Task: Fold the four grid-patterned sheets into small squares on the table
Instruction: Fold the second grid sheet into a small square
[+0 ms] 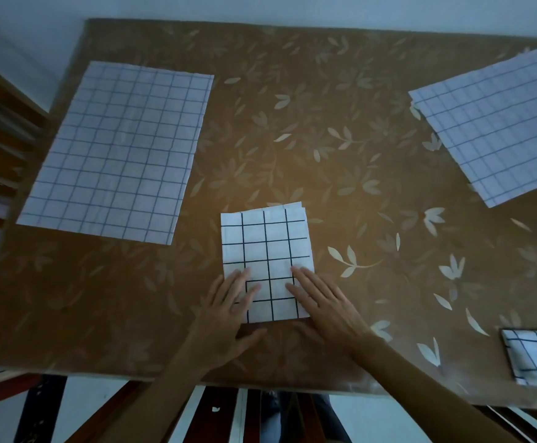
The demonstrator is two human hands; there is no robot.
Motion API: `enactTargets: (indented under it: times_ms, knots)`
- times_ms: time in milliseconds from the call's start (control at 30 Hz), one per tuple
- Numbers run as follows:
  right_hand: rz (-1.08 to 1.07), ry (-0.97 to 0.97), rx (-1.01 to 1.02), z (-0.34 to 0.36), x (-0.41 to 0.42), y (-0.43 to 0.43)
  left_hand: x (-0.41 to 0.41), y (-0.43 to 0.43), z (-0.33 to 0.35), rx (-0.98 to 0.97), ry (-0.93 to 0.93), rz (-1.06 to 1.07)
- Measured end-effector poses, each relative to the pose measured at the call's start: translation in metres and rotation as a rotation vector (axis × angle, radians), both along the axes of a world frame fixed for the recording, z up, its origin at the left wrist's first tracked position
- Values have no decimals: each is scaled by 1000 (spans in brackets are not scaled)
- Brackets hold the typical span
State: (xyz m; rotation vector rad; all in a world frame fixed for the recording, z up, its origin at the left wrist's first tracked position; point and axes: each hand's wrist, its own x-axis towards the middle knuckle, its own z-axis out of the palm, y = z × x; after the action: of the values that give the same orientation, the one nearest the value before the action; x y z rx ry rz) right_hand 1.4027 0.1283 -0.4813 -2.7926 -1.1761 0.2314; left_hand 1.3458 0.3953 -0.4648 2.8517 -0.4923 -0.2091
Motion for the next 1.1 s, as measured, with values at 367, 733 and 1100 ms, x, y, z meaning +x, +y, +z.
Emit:
enactTargets:
  times_ms: [367, 733, 1100]
  knots:
    - [-119, -78, 229, 11, -21, 0, -15, -17, 1, -1, -301, -9]
    - [-154, -73, 167, 26, -22, 7, 1, -55, 4, 61, -246, -87]
    - [-345, 336, 346, 57, -20, -19, -19, -19, 30, -325, 51, 77]
